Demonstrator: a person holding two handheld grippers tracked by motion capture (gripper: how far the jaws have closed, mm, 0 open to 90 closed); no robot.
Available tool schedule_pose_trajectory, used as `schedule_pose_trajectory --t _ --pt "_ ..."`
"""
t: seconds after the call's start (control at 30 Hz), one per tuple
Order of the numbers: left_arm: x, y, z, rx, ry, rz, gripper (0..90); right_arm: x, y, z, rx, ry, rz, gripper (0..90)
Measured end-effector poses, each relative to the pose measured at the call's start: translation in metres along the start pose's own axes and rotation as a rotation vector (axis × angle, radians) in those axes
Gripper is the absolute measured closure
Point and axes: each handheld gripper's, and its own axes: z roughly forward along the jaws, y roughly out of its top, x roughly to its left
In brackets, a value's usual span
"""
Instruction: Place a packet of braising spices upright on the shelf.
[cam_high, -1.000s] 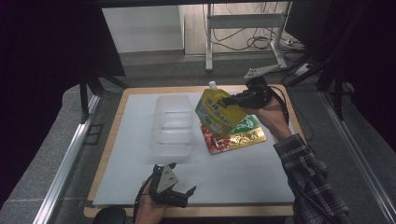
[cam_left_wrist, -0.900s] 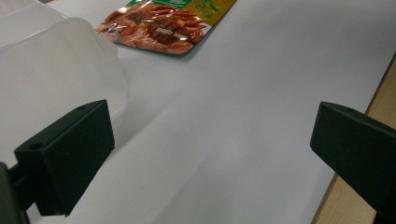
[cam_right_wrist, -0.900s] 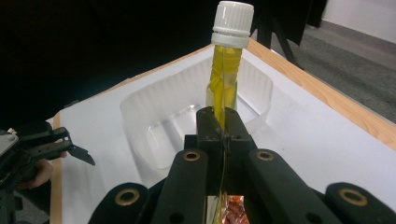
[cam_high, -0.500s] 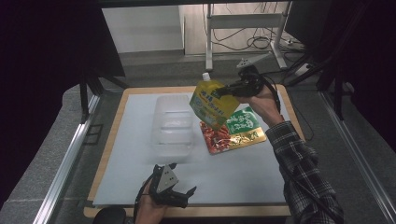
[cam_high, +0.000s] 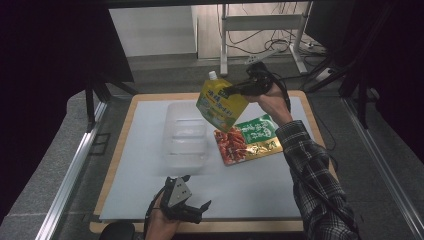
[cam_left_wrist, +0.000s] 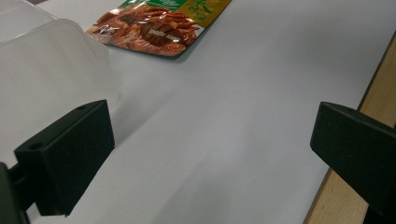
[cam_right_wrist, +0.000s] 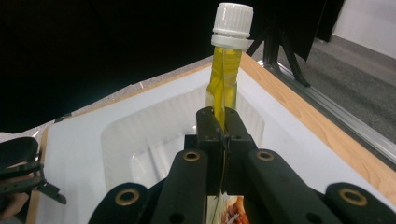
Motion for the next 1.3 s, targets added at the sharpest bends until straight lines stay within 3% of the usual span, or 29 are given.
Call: schedule_pose_trajectory --t 0.5,1.3 --pt "0.0 0.0 0.0 0.001 -0.005 0.004 0.0 -0.011 0.018 0.025 -0.002 0.015 -0.014 88.1" --pt "0.001 0.0 -0.001 -0.009 -0.011 -0.003 0.0 -0.015 0.041 0.07 0.023 0.034 -0.069 88.1"
